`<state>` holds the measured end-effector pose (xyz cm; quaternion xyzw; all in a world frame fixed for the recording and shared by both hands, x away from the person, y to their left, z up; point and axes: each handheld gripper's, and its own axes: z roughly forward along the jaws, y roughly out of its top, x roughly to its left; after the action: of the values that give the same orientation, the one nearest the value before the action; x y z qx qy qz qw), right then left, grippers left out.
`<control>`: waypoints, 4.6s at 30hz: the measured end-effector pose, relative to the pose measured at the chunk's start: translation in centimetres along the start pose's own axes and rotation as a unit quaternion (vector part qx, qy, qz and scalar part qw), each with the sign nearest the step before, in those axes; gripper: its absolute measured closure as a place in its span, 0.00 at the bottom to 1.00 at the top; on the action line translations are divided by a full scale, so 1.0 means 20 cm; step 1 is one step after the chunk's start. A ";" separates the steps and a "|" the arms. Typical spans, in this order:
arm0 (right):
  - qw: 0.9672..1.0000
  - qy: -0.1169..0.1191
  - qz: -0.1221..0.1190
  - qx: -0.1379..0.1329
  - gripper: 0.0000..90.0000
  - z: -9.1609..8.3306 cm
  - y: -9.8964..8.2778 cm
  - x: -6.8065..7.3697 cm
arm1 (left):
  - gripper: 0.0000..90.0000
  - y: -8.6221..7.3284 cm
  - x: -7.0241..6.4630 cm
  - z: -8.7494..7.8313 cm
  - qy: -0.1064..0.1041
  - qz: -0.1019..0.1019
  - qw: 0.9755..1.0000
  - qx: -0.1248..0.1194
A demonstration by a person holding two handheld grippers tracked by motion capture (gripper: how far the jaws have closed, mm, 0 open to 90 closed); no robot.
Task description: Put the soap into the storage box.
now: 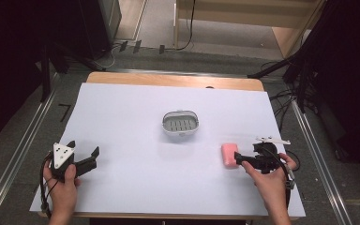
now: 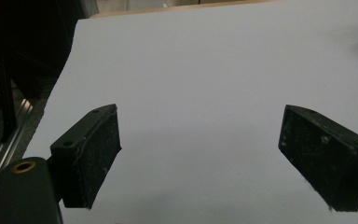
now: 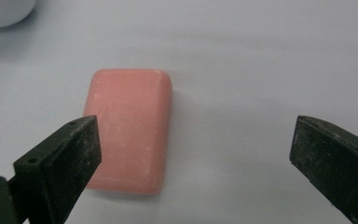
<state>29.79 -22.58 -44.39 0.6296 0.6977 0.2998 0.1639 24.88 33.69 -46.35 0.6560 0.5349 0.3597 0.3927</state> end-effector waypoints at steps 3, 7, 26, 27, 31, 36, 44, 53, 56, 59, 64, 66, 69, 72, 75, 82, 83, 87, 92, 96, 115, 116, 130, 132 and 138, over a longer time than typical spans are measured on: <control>1.000 0.005 0.000 0.002 0.03 0.02 0.01 0.02 | 0.15 0.00 0.00 0.00 0.000 0.000 1.000 0.000; 1.000 0.008 0.001 0.003 0.03 0.03 0.02 0.05 | 0.15 0.00 0.00 0.00 0.000 0.000 1.000 0.000; 1.000 0.014 0.007 0.020 0.07 0.11 0.04 0.15 | 0.15 0.00 0.00 0.00 0.000 -0.001 1.000 -0.001; 1.000 0.014 0.007 0.020 0.07 0.11 0.04 0.15 | 0.15 0.00 0.00 0.00 0.000 -0.001 1.000 -0.001; 0.999 0.013 0.009 0.028 0.07 0.13 0.04 0.16 | 0.15 0.00 0.00 0.00 -0.001 -0.001 1.000 -0.001; 1.000 0.008 0.012 0.027 0.12 0.15 0.04 0.17 | 0.15 0.00 0.00 0.00 -0.001 -0.001 1.000 -0.001; 0.999 0.004 0.013 0.031 0.15 0.17 0.03 0.19 | 0.15 0.00 0.00 0.00 -0.001 -0.001 1.000 0.000; 0.999 -0.019 0.019 0.024 0.27 0.17 0.01 0.21 | 0.15 0.00 0.00 0.00 -0.001 -0.001 1.000 0.000; 0.999 -0.018 0.021 0.029 0.29 0.17 0.01 0.21 | 0.15 0.00 0.00 0.00 -0.001 0.000 1.000 0.000; 0.999 -0.020 0.023 0.031 0.30 0.17 0.00 0.21 | 0.15 0.00 0.00 0.00 -0.001 0.000 1.000 0.001; 0.999 -0.017 0.043 0.028 0.39 0.16 -0.01 0.21 | 0.15 0.00 0.00 0.00 0.000 0.001 1.000 0.001; 0.999 -0.018 0.039 0.029 0.39 0.16 -0.01 0.21 | 0.15 0.00 0.00 0.00 -0.001 0.001 1.000 0.001; 0.998 -0.026 0.031 0.039 0.39 0.17 -0.01 0.22 | 0.15 0.00 0.00 0.00 -0.001 0.000 1.000 0.001; 0.999 -0.026 0.029 0.035 0.40 0.17 -0.02 0.22 | 0.15 0.00 0.00 0.00 -0.001 0.000 1.000 0.002; 0.999 -0.027 0.025 0.030 0.42 0.16 -0.02 0.22 | 0.15 0.00 0.00 0.00 -0.001 0.000 1.000 0.002; 0.999 -0.037 -0.011 0.018 0.42 0.16 -0.03 0.22 | 0.15 0.00 0.00 0.00 -0.002 0.000 1.000 0.002; 0.999 -0.037 -0.011 0.017 0.42 0.16 -0.03 0.21 | 0.15 0.00 0.00 0.00 -0.002 0.000 1.000 0.003; 0.999 -0.029 -0.014 0.016 0.42 0.16 -0.03 0.20 | 0.15 0.00 0.00 0.00 -0.001 0.001 1.000 0.002; 0.999 -0.018 -0.022 0.018 0.43 0.16 -0.03 0.18 | 0.15 0.00 0.00 0.00 -0.002 0.002 1.000 0.003; 0.999 -0.014 -0.034 0.022 0.43 0.15 -0.03 0.18 | 0.15 0.00 0.00 0.00 -0.002 0.003 1.000 0.003; 0.985 0.068 -0.157 0.025 0.43 0.08 0.13 0.20 | 0.15 0.00 0.00 0.00 -0.003 0.003 1.000 0.003; 0.985 0.068 -0.157 0.025 0.43 0.08 0.13 0.20 | 0.15 0.00 0.00 0.00 -0.003 0.003 1.000 0.003; 0.954 0.145 -0.262 0.014 0.43 0.10 0.28 0.24 | 0.15 0.00 0.00 0.00 -0.004 0.003 1.000 0.002; 0.944 0.161 -0.289 0.014 0.43 0.10 0.30 0.27 | 0.15 0.00 0.00 0.00 -0.004 0.003 1.000 0.003; 0.927 0.193 -0.322 0.008 0.43 0.13 0.33 0.29 | 0.15 0.00 0.00 0.00 -0.004 0.002 1.000 0.002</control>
<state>35.64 -16.12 -41.37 0.3026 0.8835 0.3408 0.1084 24.93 33.69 -46.35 0.6596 0.5327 0.3568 0.3923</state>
